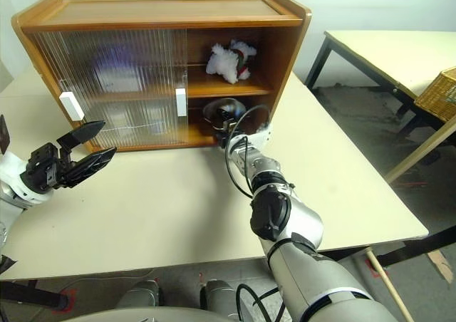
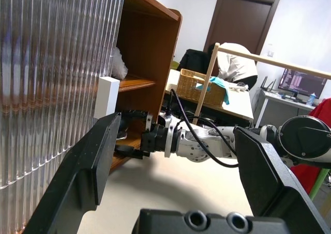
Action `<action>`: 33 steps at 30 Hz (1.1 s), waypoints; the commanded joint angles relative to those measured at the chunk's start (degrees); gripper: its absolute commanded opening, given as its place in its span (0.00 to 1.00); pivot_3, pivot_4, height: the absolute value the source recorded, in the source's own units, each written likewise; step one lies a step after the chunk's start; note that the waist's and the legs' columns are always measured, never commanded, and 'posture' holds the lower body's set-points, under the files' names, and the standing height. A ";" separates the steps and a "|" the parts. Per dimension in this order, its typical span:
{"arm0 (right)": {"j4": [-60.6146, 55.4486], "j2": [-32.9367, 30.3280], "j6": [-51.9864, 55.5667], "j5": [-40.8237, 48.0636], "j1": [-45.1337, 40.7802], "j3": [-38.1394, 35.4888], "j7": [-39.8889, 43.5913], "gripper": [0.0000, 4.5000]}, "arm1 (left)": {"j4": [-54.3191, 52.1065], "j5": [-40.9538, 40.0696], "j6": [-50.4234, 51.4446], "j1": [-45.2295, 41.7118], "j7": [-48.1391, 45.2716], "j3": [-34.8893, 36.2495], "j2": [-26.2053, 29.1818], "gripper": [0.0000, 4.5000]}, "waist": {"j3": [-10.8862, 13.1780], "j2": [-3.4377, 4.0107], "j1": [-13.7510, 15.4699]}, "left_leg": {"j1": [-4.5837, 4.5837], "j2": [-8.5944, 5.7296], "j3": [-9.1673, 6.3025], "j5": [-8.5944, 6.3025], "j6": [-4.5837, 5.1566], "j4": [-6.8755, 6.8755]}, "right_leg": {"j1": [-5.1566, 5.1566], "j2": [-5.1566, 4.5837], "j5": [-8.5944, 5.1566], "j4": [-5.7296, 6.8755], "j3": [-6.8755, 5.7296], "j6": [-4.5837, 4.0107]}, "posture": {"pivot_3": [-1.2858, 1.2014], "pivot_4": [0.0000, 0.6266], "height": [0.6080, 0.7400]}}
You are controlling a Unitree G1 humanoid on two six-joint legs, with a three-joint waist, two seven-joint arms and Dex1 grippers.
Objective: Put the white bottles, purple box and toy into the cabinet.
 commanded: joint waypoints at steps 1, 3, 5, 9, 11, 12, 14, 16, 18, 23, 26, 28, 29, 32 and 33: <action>-1.19 -1.88 5.31 -0.42 1.56 0.07 0.05 0.99 | 0.16 0.78 -0.36 -0.94 -0.40 -1.20 -0.47 1.00 | 0.00 0.00 0.00 | 0.00 0.00 0.01 0.00 0.00 0.01 | 0.00 0.00 0.01 0.00 0.00 0.01 | 0.53 0.06 1.00; -2.40 -2.81 8.35 -0.93 2.21 0.88 0.67 0.99 | 0.45 0.91 -0.37 -1.25 -0.57 -1.34 -0.69 1.00 | 0.00 0.00 -0.03 | 0.00 0.00 0.02 0.00 0.00 0.01 | 0.00 0.00 0.04 0.00 0.00 0.08 | 0.52 0.06 1.00; -6.20 -3.95 13.73 -2.15 3.72 3.52 2.52 0.99 | 1.03 1.07 -0.49 -1.55 -0.97 -1.57 -0.88 1.00 | 0.00 0.00 -0.08 | 0.02 0.00 0.02 0.01 0.01 0.01 | 0.00 0.00 0.06 0.01 0.01 0.10 | 0.52 0.06 1.00; -18.04 -3.74 23.87 -2.40 7.97 8.38 3.87 0.99 | 2.39 1.54 -0.91 -2.53 -1.93 -2.53 -1.39 1.00 | 0.00 0.00 -0.38 | 0.02 0.01 0.05 0.02 0.03 0.05 | 0.00 0.03 0.08 0.03 0.00 0.17 | 0.51 0.06 1.00; -25.71 -3.04 26.94 -2.82 10.80 11.93 4.80 0.99 | 2.86 1.82 -1.03 -3.02 -2.20 -2.83 -1.64 1.00 | -0.01 -0.01 -0.68 | 0.03 0.03 0.05 0.03 0.04 0.07 | 0.02 0.05 0.11 0.03 0.00 0.23 | 0.51 0.05 1.00; -32.49 -2.81 27.45 -4.63 13.56 16.74 6.62 0.99 | 3.11 1.94 -1.09 -3.29 -2.32 -2.93 -1.75 1.00 | -0.01 -0.01 -0.83 | 0.04 0.02 0.05 0.04 0.05 0.07 | 0.04 0.06 0.11 0.03 0.00 0.25 | 0.51 0.05 1.00; -43.60 -2.49 26.90 -7.79 18.27 24.67 9.23 0.99 | 3.55 2.19 -1.16 -3.71 -2.50 -3.06 -1.91 1.00 | -0.01 -0.01 -1.10 | 0.06 0.03 0.05 0.04 0.06 0.09 | 0.05 0.09 0.12 0.03 -0.01 0.30 | 0.51 0.04 1.00; -54.97 -2.95 22.85 -12.11 23.57 33.31 12.06 0.99 | 3.61 2.31 -1.23 -3.69 -2.74 -2.95 -1.91 1.00 | -0.01 -0.01 -1.41 | 0.09 0.04 0.05 0.04 0.06 0.08 | 0.08 0.13 0.12 0.03 -0.03 0.35 | 0.51 0.04 1.00; -64.00 -5.01 15.84 -19.05 28.00 42.88 15.39 0.99 | 3.55 2.34 -1.33 -3.45 -2.96 -2.71 -1.83 1.00 | -0.02 0.00 -1.66 | 0.11 0.03 0.05 0.05 0.07 0.09 | 0.09 0.16 0.13 0.03 -0.03 0.42 | 0.51 0.04 1.00; -69.72 -5.86 1.97 -27.80 30.54 51.07 18.59 0.69 | 3.44 2.51 -1.48 -3.28 -2.88 -2.47 -1.92 1.00 | -0.02 0.00 -1.83 | 0.24 0.03 0.04 0.12 0.12 0.14 | 0.23 0.17 -0.01 0.02 0.02 0.86 | 0.51 0.04 1.00; -71.12 -2.85 -6.94 -31.63 30.37 53.84 18.20 0.42 | 3.04 2.52 -1.62 -2.82 -2.63 -2.23 -1.99 1.00 | -0.02 0.00 -1.76 | 0.48 0.02 0.02 0.16 0.12 0.14 | 0.44 0.16 -0.33 0.03 0.04 0.75 | 0.52 0.04 1.00; -70.01 -0.36 -10.46 -33.38 29.31 54.68 16.87 0.26 | 2.83 2.51 -1.71 -2.50 -2.56 -2.08 -2.02 1.00 | -0.03 -0.02 -1.74 | 0.55 0.03 -0.01 0.16 0.11 0.11 | 0.45 0.17 -0.29 0.03 0.04 0.70 | 0.52 0.03 1.00; -69.19 0.71 -11.39 -34.08 28.66 54.87 16.16 0.17 | 2.78 2.52 -1.76 -2.39 -2.51 -2.03 -2.05 1.00 | -0.03 -0.01 -1.68 | 0.59 0.03 -0.03 0.16 0.11 0.09 | 0.46 0.19 -0.27 0.04 0.04 0.67 | 0.52 0.03 1.00; -66.70 3.33 -12.77 -35.55 26.86 54.69 13.71 0.01 | 2.71 2.63 -1.87 -2.36 -2.33 -2.13 -2.15 1.00 | -0.04 -0.02 -1.49 | 0.59 0.03 -0.06 0.16 0.09 0.08 | 0.45 0.19 -0.21 0.03 0.04 0.56 | 0.52 0.03 1.00; -65.58 4.32 -13.33 -35.97 26.01 54.68 12.94 0.01 | 2.67 2.61 -1.90 -2.33 -2.25 -2.10 -2.17 1.00 | -0.04 -0.02 -1.37 | 0.59 0.03 -0.06 0.17 0.09 0.08 | 0.45 0.19 -0.20 0.03 0.04 0.54 | 0.52 0.03 1.00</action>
